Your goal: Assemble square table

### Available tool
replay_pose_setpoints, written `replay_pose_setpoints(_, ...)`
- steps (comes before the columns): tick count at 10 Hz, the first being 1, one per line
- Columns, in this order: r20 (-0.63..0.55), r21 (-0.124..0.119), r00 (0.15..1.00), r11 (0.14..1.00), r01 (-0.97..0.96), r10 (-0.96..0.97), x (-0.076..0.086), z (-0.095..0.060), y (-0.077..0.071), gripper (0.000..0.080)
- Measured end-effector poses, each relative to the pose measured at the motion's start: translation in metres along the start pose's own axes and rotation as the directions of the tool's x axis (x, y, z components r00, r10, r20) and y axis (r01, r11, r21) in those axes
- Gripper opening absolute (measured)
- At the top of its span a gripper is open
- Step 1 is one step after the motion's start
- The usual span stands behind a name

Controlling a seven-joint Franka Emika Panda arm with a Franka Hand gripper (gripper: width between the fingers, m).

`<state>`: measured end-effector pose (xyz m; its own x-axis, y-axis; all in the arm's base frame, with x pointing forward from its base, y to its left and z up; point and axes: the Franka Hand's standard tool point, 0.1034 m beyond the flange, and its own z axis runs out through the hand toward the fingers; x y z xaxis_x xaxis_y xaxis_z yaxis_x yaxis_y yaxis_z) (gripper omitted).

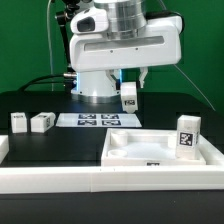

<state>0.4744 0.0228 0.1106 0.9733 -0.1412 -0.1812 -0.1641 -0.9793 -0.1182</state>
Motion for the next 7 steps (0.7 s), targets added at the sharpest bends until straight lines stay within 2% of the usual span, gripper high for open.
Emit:
replay_pose_setpoints(2, -0.159, -0.016, 0.987, 1.0, 0.007, -0.01, 0.007, -0.002, 0.002, 0.029)
replay_pose_setpoints(6, -0.333, -0.024, 0.943, 1.0, 0.012, -0.02, 0.031, -0.026, 0.0, 0.029)
replay_pose_setpoints(7, -0.417, -0.035, 0.908, 0.999, 0.015, -0.028, 0.035, -0.028, 0.002, 0.029)
